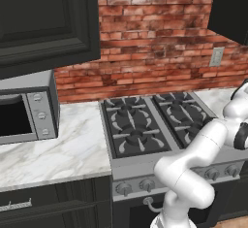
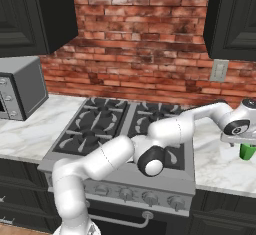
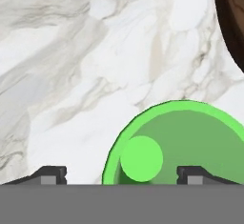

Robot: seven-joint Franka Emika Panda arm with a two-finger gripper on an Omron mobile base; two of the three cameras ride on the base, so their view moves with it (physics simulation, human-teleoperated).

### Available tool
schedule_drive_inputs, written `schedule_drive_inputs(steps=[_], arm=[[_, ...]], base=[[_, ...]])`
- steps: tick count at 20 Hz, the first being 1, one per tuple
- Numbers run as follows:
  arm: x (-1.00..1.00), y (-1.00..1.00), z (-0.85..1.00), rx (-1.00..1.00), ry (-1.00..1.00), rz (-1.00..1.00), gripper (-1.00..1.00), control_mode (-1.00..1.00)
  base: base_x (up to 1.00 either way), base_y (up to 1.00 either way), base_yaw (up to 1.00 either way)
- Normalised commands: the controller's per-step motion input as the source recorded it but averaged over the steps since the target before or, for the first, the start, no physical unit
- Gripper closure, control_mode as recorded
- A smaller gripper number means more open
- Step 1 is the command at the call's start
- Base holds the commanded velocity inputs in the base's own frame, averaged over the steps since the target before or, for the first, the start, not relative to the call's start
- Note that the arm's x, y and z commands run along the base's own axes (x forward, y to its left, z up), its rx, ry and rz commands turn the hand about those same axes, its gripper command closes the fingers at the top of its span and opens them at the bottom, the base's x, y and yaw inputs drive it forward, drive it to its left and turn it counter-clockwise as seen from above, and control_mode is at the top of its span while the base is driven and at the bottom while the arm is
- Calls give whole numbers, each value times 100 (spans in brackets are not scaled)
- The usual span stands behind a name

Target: Pick the cup and bowl from the counter and place them on the counter next to the sink.

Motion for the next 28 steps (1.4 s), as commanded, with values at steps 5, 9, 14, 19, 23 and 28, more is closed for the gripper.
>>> schedule_drive_inputs(steps=[5, 9, 14, 19, 23, 28], arm=[[0, 0, 0, 0, 0, 0, 100, -100], [0, 0, 0, 0, 0, 0, 100, -100], [-2, 0, 1, 0, -1, 0, 100, -100], [-3, 1, 16, 0, -1, 0, 100, -100], [-1, 35, 56, 0, -5, 0, 100, -100], [-9, 60, 72, 0, -6, 0, 100, -100]], base=[[0, 0, 0], [0, 0, 0], [0, 0, 0], [0, 0, 0], [0, 0, 0], [0, 0, 0]])
